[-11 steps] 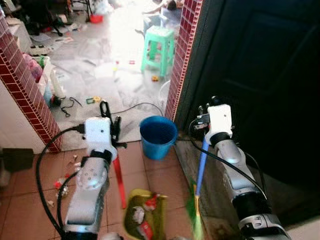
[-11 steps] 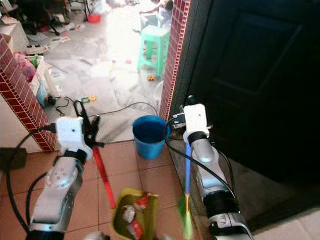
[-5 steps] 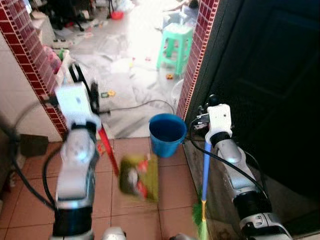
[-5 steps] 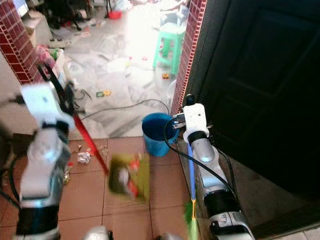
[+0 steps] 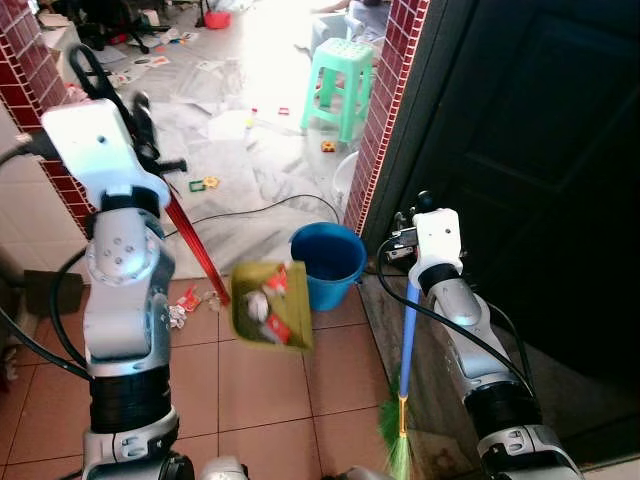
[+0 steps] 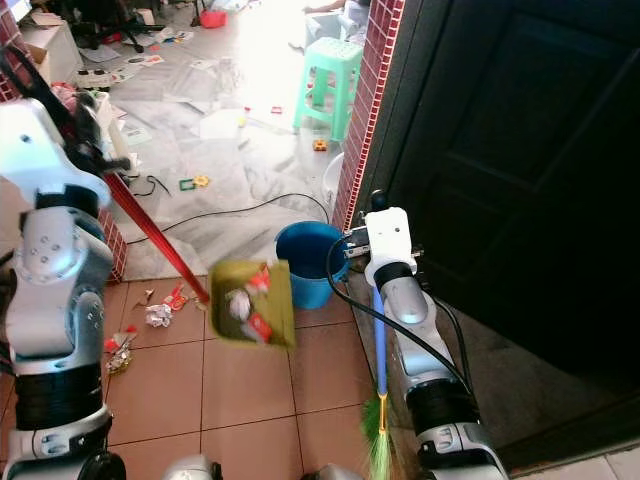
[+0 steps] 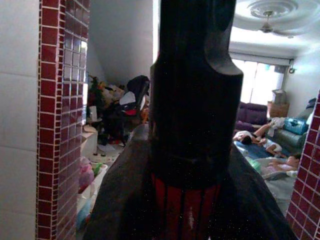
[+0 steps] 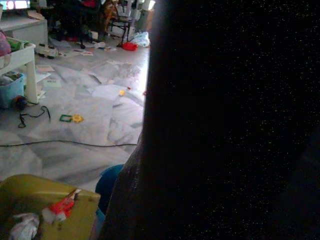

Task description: Sweep floor

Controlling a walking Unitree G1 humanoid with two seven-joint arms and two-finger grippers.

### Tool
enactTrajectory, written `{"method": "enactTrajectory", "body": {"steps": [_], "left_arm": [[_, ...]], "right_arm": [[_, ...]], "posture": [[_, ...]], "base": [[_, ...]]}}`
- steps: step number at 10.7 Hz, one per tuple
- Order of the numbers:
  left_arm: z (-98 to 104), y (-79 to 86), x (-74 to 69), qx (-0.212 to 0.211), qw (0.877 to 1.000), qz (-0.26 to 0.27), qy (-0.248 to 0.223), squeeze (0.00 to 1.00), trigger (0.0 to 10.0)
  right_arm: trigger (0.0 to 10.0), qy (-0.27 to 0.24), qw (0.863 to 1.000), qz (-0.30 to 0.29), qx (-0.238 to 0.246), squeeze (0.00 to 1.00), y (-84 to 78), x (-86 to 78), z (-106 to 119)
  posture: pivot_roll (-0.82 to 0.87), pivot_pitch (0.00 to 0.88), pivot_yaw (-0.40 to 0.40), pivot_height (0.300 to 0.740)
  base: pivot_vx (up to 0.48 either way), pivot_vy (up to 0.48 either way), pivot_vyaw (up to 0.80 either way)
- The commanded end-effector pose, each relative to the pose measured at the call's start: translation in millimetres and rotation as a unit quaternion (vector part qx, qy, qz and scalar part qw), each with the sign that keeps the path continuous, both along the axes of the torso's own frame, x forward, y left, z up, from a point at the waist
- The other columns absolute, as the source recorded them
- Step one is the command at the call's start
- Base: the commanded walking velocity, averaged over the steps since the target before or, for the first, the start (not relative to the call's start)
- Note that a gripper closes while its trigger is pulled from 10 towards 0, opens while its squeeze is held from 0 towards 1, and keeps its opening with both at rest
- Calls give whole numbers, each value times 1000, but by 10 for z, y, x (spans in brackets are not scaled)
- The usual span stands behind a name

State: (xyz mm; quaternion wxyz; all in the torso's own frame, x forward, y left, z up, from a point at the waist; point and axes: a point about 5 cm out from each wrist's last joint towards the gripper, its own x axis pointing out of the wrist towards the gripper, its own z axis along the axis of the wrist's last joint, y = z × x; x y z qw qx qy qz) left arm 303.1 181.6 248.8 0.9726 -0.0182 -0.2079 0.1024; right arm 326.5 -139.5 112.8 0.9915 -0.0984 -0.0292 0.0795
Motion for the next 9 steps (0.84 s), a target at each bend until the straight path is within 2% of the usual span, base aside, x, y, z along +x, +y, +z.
{"method": "enactTrajectory", "body": {"steps": [1,4,9], "left_arm": [[197,-71,-26,-1,999,-17,-46,0,10000],[232,-93,32,-19,998,-10,-51,0,10000],[215,-36,52,-17,999,-3,-49,0,10000]], "right_arm": [[10000,-7,1000,2,2,0,-2,16,34],[10000,-3,1000,4,-1,0,3,7,15],[10000,-3,1000,11,2,0,21,3,9]], "posture": [[-26,0,-76,740],[-25,0,-78,740],[-24,0,-80,740]], "base": [[480,0,0],[480,0,0],[480,0,0]]}}
